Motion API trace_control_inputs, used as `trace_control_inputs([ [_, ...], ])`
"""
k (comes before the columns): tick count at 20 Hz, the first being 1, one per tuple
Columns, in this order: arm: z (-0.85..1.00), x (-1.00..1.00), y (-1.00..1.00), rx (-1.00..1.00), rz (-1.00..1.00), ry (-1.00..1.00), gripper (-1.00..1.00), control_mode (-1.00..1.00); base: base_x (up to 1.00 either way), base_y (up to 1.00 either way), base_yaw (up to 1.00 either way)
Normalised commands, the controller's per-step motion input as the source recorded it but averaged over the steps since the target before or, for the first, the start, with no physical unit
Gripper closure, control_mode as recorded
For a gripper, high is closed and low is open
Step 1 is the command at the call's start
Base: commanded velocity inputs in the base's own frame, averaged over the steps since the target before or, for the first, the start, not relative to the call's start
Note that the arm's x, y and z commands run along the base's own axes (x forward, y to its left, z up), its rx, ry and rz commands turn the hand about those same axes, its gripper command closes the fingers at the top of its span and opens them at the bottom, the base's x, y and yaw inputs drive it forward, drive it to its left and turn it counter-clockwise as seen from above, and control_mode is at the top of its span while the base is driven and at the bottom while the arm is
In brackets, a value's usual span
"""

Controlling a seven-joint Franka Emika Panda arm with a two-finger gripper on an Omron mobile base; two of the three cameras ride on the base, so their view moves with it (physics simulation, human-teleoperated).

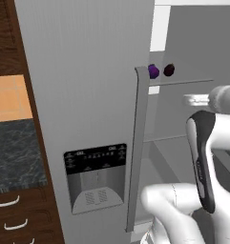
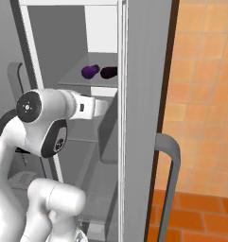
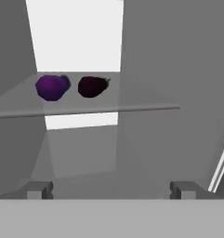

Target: Place one eggplant and one chicken drumstick in each tupperware on the nearby counter, to pack two identical lunches.

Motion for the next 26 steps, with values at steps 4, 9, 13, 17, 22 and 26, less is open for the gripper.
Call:
trace_control_inputs([
  [4, 1.00, 0.00, -0.03, -0.14, -0.11, 0.36, -1.00, -1.00, 0.00, 0.00, 0.00],
  [9, 0.27, 0.13, -0.06, 0.03, 0.01, -0.01, -1.00, -1.00, 0.00, 0.00, 0.00],
  [13, 0.04, 0.39, -0.10, 0.29, 0.00, 0.17, -1.00, -1.00, 0.00, 0.00, 0.00],
  [17, -0.03, 0.50, 0.05, 0.17, -0.04, -0.02, -1.00, -1.00, 0.00, 0.00, 0.00],
  [22, -0.23, 0.61, 0.20, 0.11, -0.06, -0.15, -1.00, -1.00, 0.00, 0.00, 0.00],
  [26, -0.09, 0.93, 0.07, 0.13, -0.04, -0.01, -1.00, -1.00, 0.00, 0.00, 0.00],
])
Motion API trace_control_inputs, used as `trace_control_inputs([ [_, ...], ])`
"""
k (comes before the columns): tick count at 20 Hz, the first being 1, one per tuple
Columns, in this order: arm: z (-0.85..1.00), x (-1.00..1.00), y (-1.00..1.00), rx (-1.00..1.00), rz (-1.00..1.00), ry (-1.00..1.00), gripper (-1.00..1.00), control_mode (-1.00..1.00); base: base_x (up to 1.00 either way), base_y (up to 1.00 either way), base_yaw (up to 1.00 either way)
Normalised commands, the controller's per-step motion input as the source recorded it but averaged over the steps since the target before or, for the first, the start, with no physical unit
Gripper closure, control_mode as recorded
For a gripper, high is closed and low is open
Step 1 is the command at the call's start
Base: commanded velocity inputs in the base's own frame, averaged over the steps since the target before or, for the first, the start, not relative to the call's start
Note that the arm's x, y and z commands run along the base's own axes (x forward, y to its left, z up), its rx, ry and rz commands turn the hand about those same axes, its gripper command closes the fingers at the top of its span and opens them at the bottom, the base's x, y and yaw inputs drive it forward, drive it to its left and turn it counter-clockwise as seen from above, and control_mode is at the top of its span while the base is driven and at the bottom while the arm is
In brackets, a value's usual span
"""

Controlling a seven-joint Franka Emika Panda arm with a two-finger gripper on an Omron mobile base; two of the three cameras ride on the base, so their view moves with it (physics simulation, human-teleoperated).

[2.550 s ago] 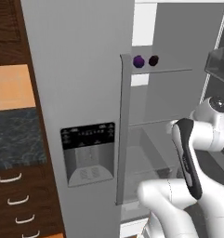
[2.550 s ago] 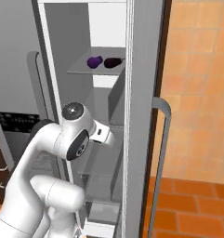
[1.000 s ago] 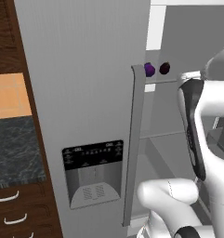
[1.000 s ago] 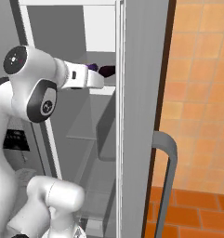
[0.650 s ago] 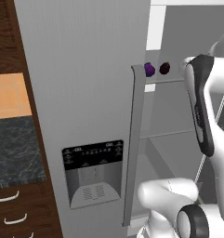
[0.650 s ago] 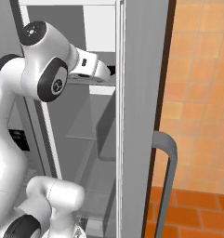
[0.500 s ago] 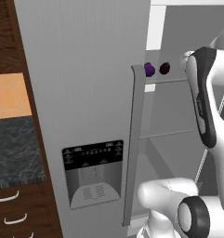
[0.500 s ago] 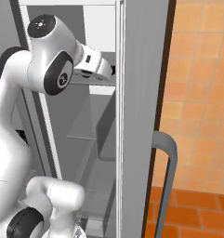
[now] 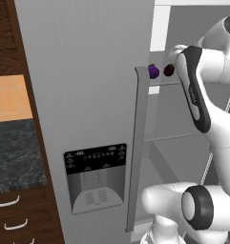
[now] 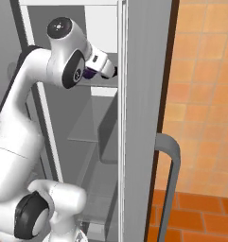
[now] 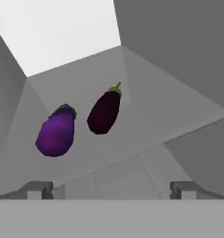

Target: Place one eggplant and one chicken drumstick in each tupperware on the nearby counter, to pack two identical lunches.

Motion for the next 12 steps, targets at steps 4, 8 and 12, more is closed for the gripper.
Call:
trace_control_inputs([
  [4, -0.06, 0.99, 0.00, 0.02, 0.00, 0.12, -1.00, -1.00, 0.00, 0.00, 0.00],
  [8, -0.26, 0.91, -0.04, 0.00, 0.00, 0.12, -1.00, -1.00, 0.00, 0.00, 0.00],
  [12, -0.43, 0.75, -0.05, 0.00, 0.00, 0.00, -1.00, -1.00, 0.00, 0.00, 0.00],
])
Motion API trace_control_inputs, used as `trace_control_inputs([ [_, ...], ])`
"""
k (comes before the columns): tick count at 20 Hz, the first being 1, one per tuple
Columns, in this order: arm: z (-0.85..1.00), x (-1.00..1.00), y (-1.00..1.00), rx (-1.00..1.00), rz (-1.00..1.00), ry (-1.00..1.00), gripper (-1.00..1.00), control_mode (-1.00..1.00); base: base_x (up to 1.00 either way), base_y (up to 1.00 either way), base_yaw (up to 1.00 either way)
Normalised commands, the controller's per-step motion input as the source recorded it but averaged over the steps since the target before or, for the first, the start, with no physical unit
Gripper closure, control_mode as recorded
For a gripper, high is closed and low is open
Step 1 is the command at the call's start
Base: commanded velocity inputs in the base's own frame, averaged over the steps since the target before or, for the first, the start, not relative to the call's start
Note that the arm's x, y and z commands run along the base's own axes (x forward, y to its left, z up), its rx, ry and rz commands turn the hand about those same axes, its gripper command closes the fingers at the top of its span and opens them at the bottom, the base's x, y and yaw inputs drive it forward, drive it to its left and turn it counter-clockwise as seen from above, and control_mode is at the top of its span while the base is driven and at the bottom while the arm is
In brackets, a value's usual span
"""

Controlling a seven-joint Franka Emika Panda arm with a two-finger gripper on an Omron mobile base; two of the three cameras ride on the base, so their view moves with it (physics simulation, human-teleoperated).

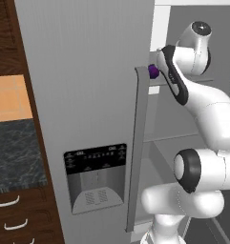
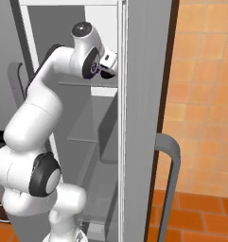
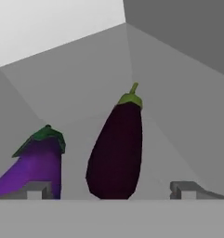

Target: Place one eggplant and one chicken drumstick in each tupperware on the nearby counter, to pack two identical lunches.

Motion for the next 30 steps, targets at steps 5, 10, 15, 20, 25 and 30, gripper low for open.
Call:
trace_control_inputs([
  [5, -0.35, 0.56, -0.19, 0.00, 0.00, 0.00, -1.00, -1.00, 0.00, 0.00, 0.00],
  [10, -0.33, 0.31, -0.16, 0.00, 0.00, 0.00, 1.00, -1.00, 0.00, 0.00, 0.00],
  [15, -0.07, 0.01, -0.01, 0.00, 0.00, -0.02, 1.00, -1.00, 0.00, 0.00, 0.00],
  [20, 0.00, -0.72, -0.03, 0.00, 0.00, -0.30, 1.00, -1.00, 0.00, 0.00, 0.00],
  [25, 0.05, -1.00, 0.00, 0.02, 0.00, -0.61, 1.00, -1.00, 0.00, 0.00, 0.00],
  [30, 0.02, -1.00, -0.08, 0.00, 0.00, -0.10, 1.00, -1.00, 0.00, 0.00, 0.00],
])
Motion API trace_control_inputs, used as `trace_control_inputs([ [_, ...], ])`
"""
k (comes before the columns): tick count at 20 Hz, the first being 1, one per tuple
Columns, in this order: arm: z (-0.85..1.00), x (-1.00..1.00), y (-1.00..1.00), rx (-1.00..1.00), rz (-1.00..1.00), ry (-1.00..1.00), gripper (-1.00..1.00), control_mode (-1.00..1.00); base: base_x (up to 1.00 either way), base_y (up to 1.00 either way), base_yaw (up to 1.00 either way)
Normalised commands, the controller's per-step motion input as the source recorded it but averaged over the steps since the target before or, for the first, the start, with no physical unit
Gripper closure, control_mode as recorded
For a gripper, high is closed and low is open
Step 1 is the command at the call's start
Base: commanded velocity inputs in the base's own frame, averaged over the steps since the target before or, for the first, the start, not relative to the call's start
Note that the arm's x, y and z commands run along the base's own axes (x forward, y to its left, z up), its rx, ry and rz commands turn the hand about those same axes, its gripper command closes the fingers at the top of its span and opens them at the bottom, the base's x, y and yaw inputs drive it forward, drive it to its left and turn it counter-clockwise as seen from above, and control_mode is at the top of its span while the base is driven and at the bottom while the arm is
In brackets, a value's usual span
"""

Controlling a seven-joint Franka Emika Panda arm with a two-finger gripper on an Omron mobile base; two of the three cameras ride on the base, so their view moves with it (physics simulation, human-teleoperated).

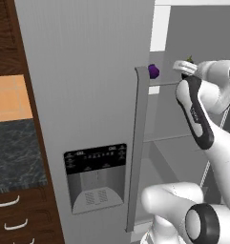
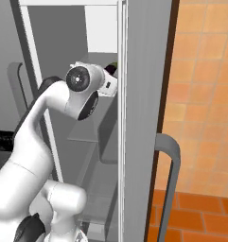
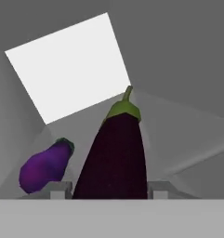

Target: Place one eggplant and one chicken drumstick in each tupperware on the nearby counter, to pack two identical lunches.

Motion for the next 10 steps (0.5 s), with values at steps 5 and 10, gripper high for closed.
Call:
trace_control_inputs([
  [5, -0.01, -1.00, 0.00, -0.01, 0.00, 0.17, 1.00, -1.00, 0.00, 0.00, 0.00],
  [10, -0.62, -0.90, 0.00, -0.09, 0.03, 0.48, 1.00, -1.00, 0.00, 0.00, 0.00],
])
